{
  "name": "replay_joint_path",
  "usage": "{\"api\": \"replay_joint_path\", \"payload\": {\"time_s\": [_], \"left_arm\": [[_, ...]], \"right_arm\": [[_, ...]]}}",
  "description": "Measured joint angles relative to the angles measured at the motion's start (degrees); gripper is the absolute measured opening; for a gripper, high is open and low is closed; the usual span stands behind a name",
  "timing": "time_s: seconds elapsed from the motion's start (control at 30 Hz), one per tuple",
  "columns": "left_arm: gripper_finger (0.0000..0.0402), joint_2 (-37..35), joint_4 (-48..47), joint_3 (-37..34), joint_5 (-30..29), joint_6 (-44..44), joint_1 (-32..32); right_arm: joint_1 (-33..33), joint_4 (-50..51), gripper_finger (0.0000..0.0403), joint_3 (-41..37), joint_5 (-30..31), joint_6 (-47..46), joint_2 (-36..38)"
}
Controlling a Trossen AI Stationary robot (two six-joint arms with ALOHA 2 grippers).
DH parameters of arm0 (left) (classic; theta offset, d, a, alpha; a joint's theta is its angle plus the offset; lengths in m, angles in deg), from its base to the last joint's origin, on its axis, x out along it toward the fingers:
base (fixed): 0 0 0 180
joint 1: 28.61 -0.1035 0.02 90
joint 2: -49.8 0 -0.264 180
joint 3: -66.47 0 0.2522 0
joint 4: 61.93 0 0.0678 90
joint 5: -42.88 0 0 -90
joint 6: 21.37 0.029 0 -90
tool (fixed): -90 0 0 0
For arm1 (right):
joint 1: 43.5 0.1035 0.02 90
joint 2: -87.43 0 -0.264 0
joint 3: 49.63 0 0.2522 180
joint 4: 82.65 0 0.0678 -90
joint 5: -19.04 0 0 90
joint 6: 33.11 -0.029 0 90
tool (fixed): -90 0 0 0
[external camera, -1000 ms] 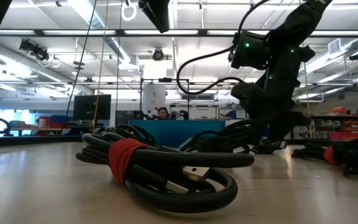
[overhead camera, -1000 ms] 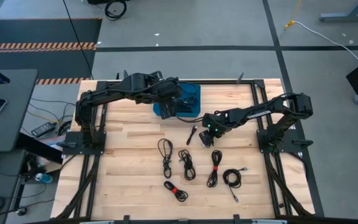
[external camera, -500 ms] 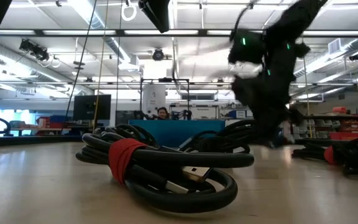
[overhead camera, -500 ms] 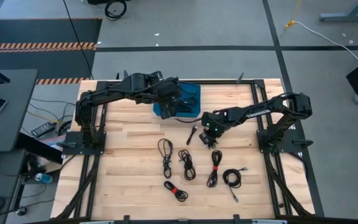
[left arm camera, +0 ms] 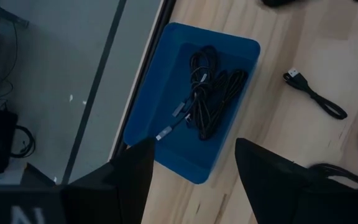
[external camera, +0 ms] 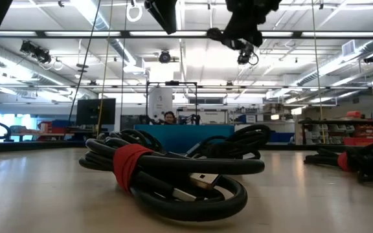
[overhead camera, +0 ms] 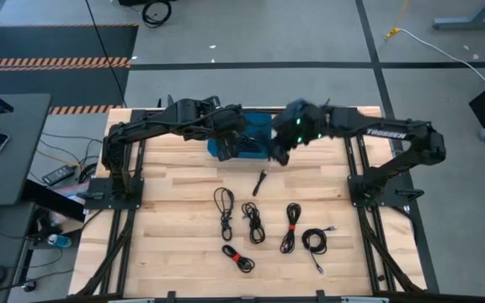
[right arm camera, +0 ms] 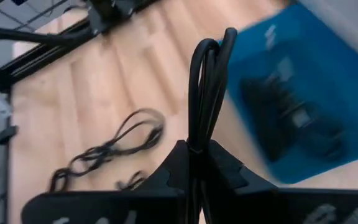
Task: Pick and place USB-C Cables
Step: Put the black charger cable into the blue bin
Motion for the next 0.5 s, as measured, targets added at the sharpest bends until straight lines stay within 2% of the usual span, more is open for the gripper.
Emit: {"api": "replay_joint_path", "payload": {"time_s": [0.17,0.5], "left_arm": [[0.0231,0.0,-0.2,0.0,0.0,0.0,0.0],[0.0231,0.0,-0.4,0.0,0.0,0.0,0.0]], "right_arm": [[-6.2,5.2,0.0028,3.3,-2.3,9.1,-2.0],[-16.5,4.2,0.0028,3.3,-16.0,22.1,-10.6]]}}
